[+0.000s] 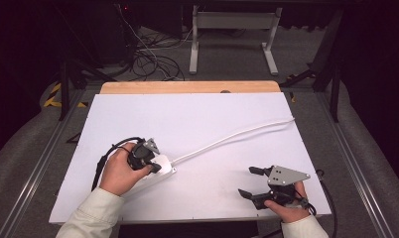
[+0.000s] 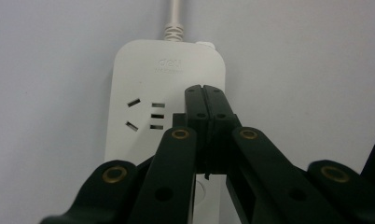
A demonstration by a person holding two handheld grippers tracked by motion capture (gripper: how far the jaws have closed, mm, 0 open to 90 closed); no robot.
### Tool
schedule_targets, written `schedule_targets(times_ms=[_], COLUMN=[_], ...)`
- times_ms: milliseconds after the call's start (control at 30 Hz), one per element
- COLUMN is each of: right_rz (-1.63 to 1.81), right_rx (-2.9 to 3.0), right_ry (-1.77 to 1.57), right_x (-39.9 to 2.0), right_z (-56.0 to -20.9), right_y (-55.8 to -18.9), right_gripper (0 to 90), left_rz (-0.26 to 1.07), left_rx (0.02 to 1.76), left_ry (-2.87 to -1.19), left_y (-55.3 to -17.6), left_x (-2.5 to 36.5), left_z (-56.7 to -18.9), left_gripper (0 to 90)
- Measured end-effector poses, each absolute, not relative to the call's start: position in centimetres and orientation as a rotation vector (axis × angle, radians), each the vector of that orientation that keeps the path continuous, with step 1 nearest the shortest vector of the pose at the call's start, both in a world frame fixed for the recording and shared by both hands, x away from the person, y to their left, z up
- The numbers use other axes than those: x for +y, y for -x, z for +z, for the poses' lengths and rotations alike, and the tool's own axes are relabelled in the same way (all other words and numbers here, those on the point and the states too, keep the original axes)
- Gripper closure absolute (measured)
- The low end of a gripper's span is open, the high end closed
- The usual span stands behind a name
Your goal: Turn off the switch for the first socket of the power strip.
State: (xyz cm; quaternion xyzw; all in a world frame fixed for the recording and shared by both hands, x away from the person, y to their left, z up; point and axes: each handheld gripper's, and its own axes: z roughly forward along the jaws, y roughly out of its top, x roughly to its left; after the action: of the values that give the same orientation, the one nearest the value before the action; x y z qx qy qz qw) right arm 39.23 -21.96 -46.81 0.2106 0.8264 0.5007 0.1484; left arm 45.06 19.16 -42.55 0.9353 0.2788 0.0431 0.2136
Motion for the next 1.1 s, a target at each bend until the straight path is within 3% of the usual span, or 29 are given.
schedule_targets(times_ms=[1100], right_rz=[1.449], right_rx=[2.381], right_ry=[-0.606], right_x=[-21.92], right_z=[-46.89], right_y=[-39.26], right_gripper=[20.0], left_rz=[0.173], left_rx=[0.764], left_ry=[-2.643], left_y=[-45.13], left_x=[18.9], left_z=[-43.11], left_gripper=[90.0])
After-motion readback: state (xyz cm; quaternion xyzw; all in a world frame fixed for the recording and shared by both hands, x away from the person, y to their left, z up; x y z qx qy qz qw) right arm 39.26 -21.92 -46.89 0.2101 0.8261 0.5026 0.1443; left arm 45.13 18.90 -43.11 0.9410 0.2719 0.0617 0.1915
